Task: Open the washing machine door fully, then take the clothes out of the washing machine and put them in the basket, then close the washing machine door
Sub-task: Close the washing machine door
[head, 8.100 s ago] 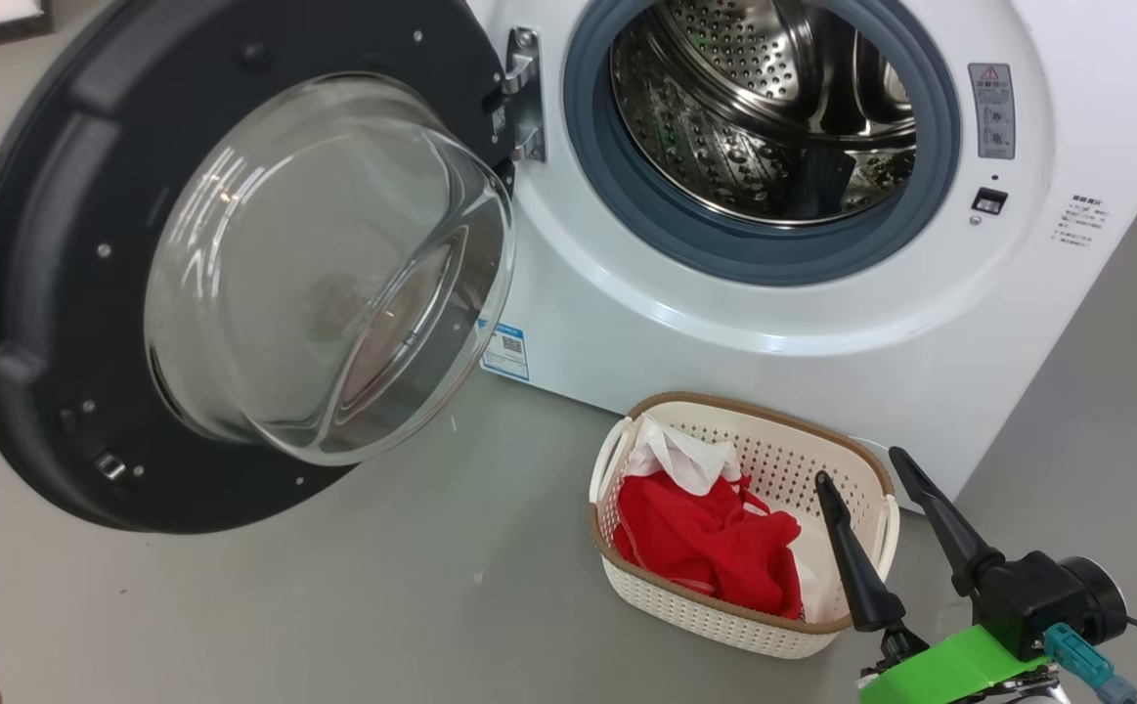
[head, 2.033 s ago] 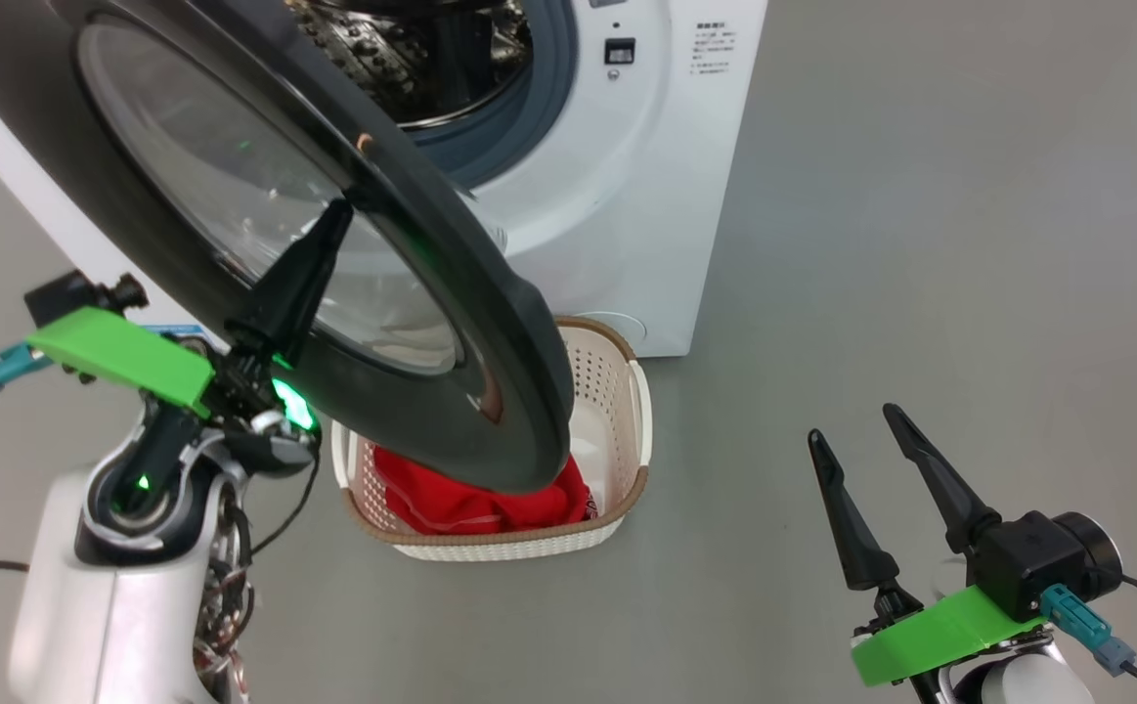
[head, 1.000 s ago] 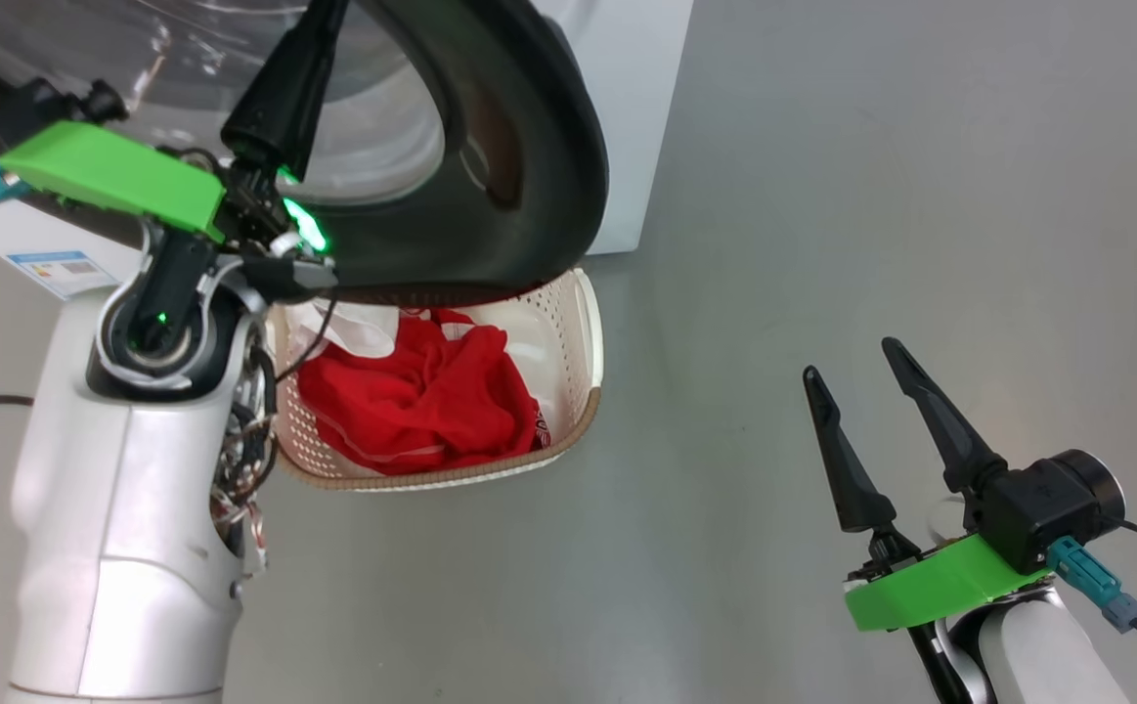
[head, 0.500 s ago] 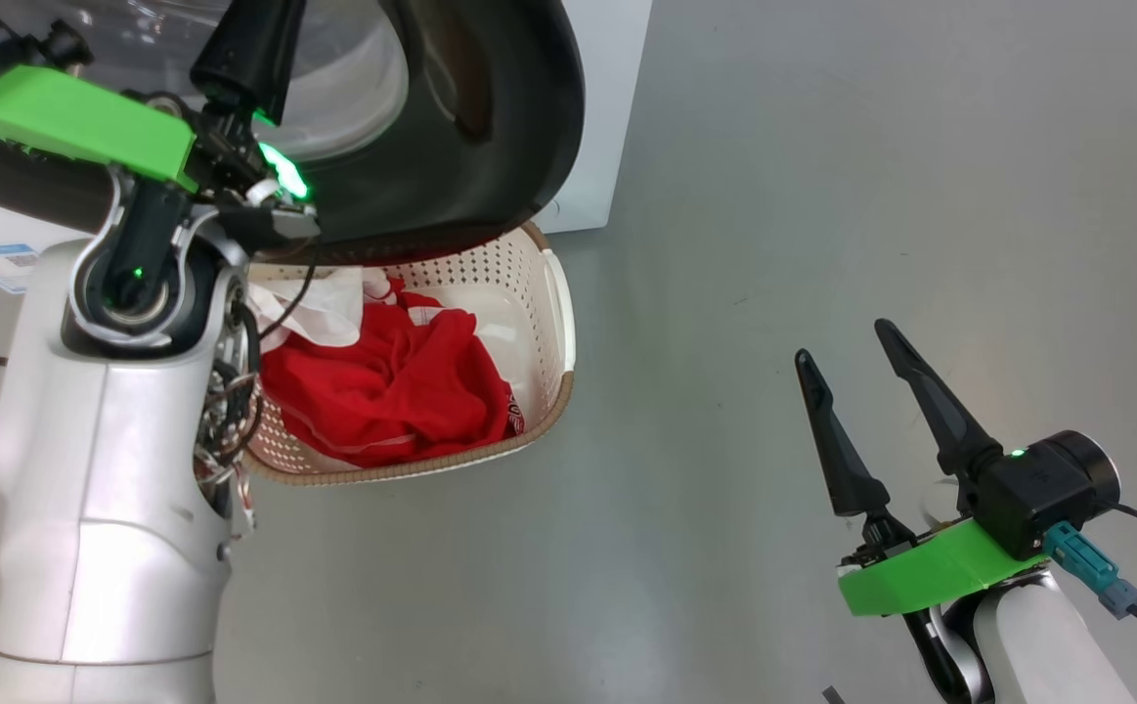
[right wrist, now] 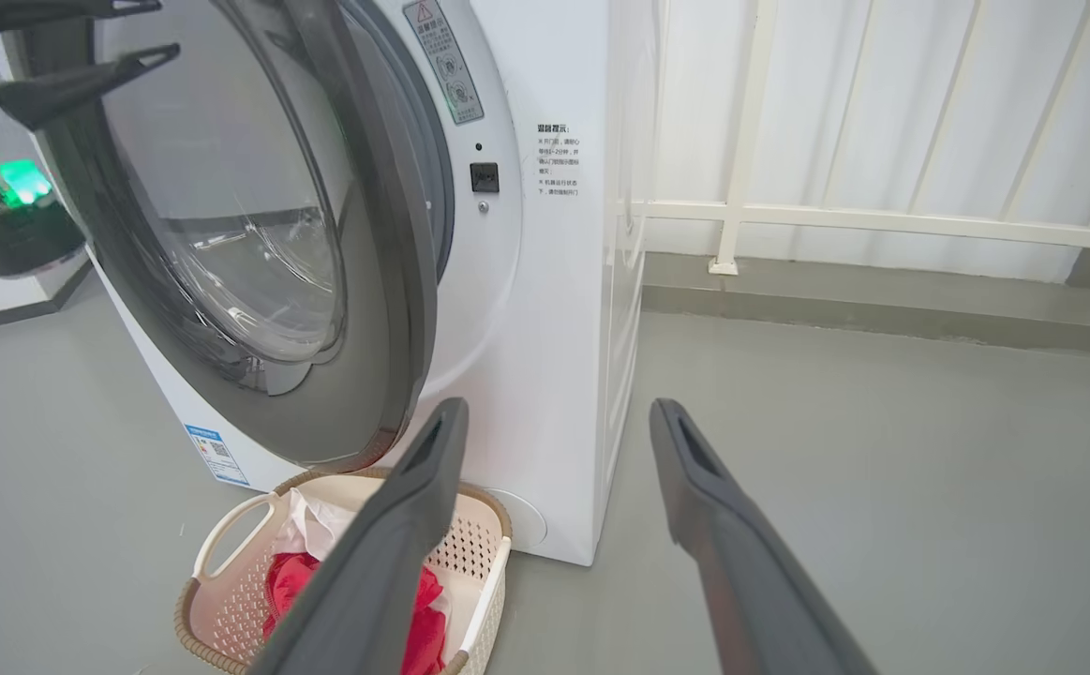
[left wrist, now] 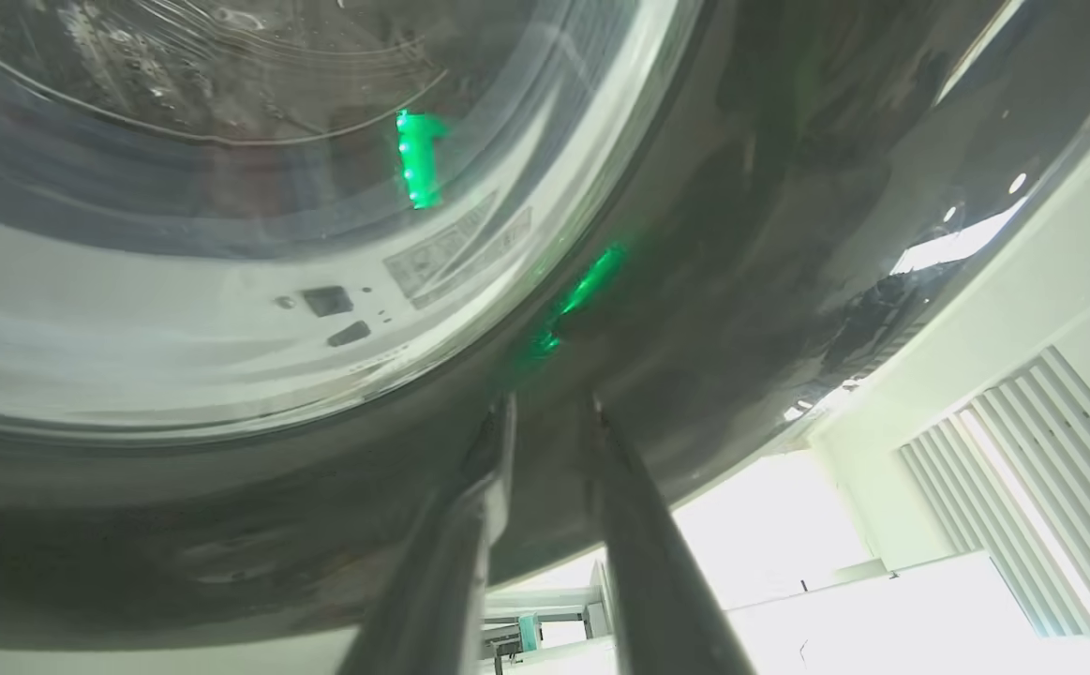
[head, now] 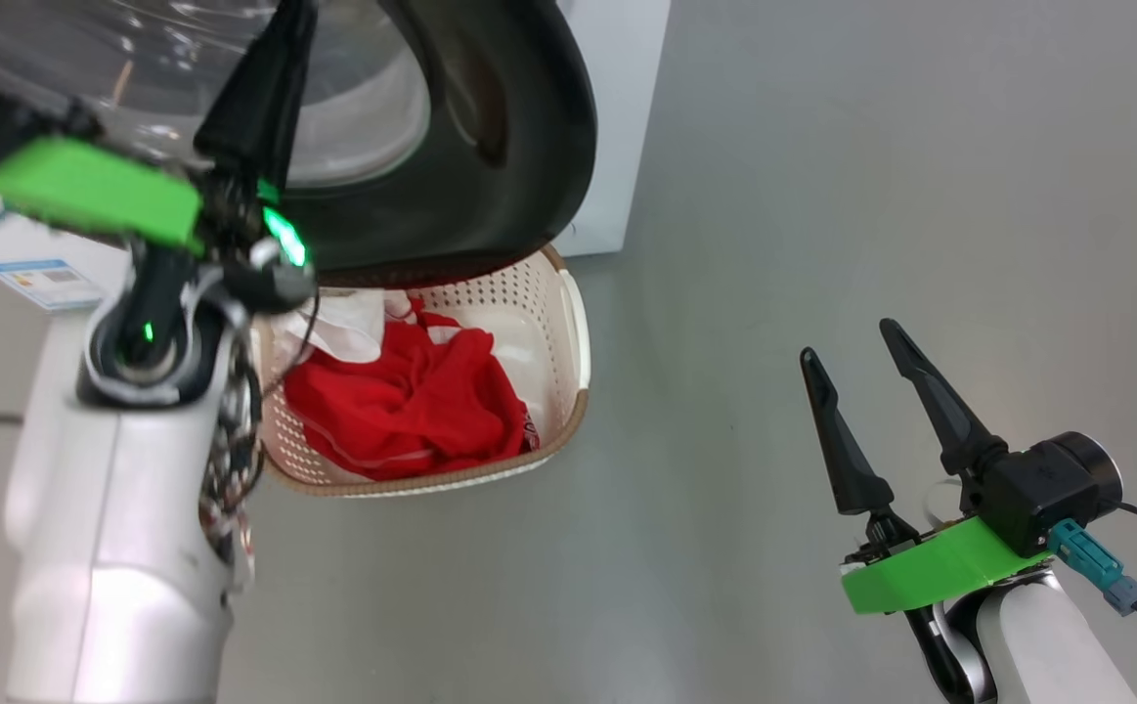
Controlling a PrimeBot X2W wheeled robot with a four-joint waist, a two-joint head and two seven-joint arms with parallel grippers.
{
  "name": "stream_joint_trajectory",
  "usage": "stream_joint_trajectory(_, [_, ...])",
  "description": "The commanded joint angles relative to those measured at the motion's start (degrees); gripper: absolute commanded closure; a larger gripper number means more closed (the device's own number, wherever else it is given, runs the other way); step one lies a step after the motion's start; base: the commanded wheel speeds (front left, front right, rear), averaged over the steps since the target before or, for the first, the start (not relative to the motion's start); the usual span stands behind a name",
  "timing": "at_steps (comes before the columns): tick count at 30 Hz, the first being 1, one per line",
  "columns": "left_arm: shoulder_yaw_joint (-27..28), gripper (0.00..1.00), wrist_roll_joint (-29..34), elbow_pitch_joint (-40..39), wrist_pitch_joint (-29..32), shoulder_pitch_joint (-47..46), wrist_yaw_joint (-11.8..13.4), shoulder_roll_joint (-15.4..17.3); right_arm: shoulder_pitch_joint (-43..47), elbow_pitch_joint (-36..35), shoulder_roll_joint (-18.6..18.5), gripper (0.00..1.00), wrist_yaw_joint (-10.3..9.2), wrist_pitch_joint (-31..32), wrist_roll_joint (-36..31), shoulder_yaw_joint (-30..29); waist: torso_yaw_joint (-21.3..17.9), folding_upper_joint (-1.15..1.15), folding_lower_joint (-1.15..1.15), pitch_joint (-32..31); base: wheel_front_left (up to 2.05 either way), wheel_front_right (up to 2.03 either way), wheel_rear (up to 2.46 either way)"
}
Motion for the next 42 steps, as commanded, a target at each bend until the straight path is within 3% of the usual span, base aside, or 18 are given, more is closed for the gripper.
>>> stream_joint_trajectory(1, [1.60,0.00,0.34,-1.36,-0.50,1.65,-0.39,2.26,-0.43,-1.13,0.01,0.00,0.28,-0.37,0.45,1.10,0.89,0.00,0.00,-1.16,0.00,0.00,0.00])
stream_joint_trajectory(10, [1.06,0.00,5.21,-5.41,-3.90,13.16,-0.35,4.53,0.83,-0.42,0.01,0.00,0.28,-0.37,1.27,0.96,3.70,0.00,0.00,-5.02,0.00,0.00,0.00])
stream_joint_trajectory(19, [-1.66,0.00,17.34,-19.72,-13.55,25.41,-0.40,8.98,1.91,-0.39,0.01,0.00,0.28,-0.37,1.41,-0.44,5.55,0.00,0.00,-7.80,0.00,0.00,0.00])
stream_joint_trajectory(25, [-4.32,0.00,31.72,-24.70,-23.96,33.96,-0.26,12.98,2.70,-0.04,0.01,0.00,0.28,-0.37,1.48,-1.27,6.37,0.00,0.00,-10.73,0.00,0.00,0.00])
stream_joint_trajectory(29, [-5.61,0.00,42.31,-26.63,-29.00,37.90,1.89,14.90,3.53,-0.18,0.01,0.00,0.28,-0.37,1.35,-2.08,6.66,0.00,0.00,-12.14,0.00,0.00,0.00])
stream_joint_trajectory(34, [-6.27,0.00,56.26,-29.90,-30.91,43.56,5.81,16.13,5.55,-0.22,0.01,0.00,0.28,-0.37,0.53,-4.18,6.76,0.00,0.00,-14.70,0.00,0.00,0.00])
stream_joint_trajectory(42, [-3.96,0.00,67.44,-32.19,-31.09,51.24,8.31,14.36,8.91,-0.98,0.01,0.00,0.28,-0.37,0.14,-6.89,5.97,0.00,0.00,-18.22,0.00,0.00,0.00])
